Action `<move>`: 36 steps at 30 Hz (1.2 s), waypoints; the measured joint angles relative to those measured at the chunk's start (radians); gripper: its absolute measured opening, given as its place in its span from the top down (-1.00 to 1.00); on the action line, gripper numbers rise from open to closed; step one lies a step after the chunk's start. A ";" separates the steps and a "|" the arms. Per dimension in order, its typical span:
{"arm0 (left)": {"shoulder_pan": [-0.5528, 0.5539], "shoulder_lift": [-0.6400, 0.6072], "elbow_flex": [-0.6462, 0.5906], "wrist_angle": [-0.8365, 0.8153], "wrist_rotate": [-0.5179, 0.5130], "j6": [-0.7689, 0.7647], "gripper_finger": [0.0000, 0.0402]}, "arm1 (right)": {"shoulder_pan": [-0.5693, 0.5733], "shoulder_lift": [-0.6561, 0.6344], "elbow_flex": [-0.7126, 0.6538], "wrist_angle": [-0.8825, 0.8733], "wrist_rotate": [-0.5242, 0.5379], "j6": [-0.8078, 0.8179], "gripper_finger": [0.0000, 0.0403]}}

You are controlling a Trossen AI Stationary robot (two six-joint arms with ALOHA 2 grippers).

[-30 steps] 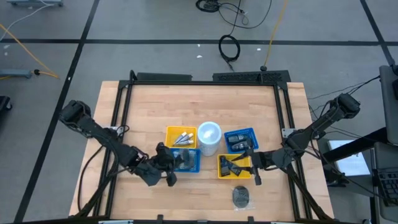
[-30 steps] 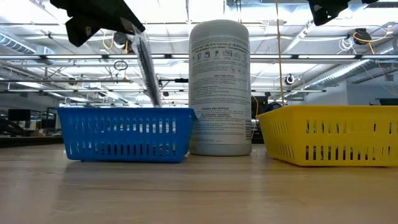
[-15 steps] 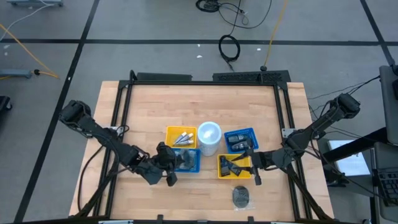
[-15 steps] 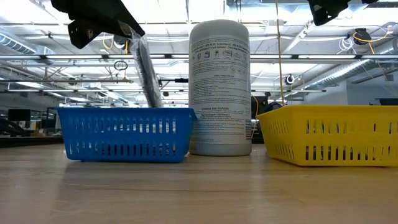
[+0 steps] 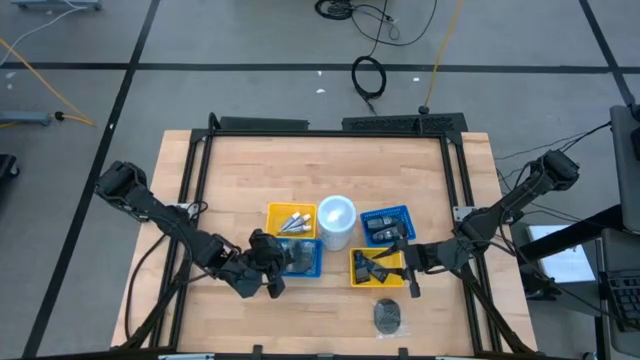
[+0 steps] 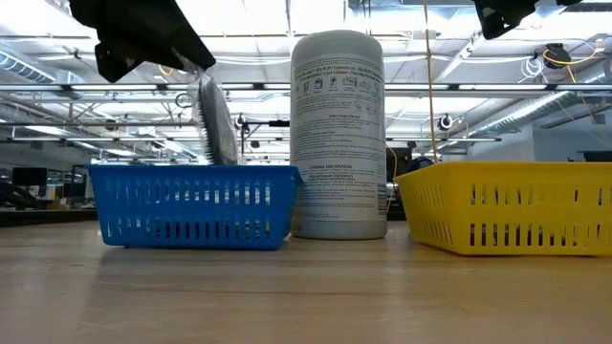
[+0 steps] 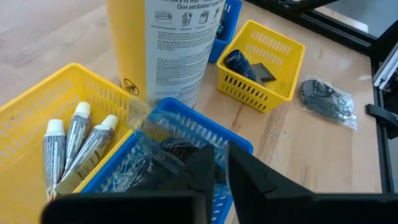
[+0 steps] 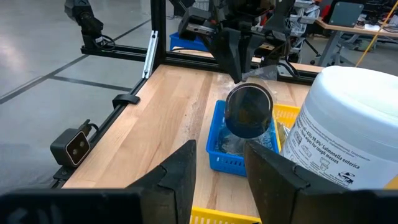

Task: Pick & Place Travel size toiletries
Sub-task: Put the black hairbrush into the bottom blue bin

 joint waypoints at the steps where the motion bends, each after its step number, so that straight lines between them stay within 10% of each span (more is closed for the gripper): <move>1: 0.000 0.000 0.000 0.001 0.000 -0.006 0.76 | 0.000 0.000 0.000 0.000 0.000 0.000 0.37; 12: 0.008 0.000 0.000 -0.108 0.001 -0.077 0.23 | 0.000 0.000 0.000 0.000 0.000 0.000 0.37; 36: 0.100 0.000 0.000 -0.192 -0.047 -0.164 0.20 | 0.003 0.000 0.000 -0.043 -0.008 0.057 0.37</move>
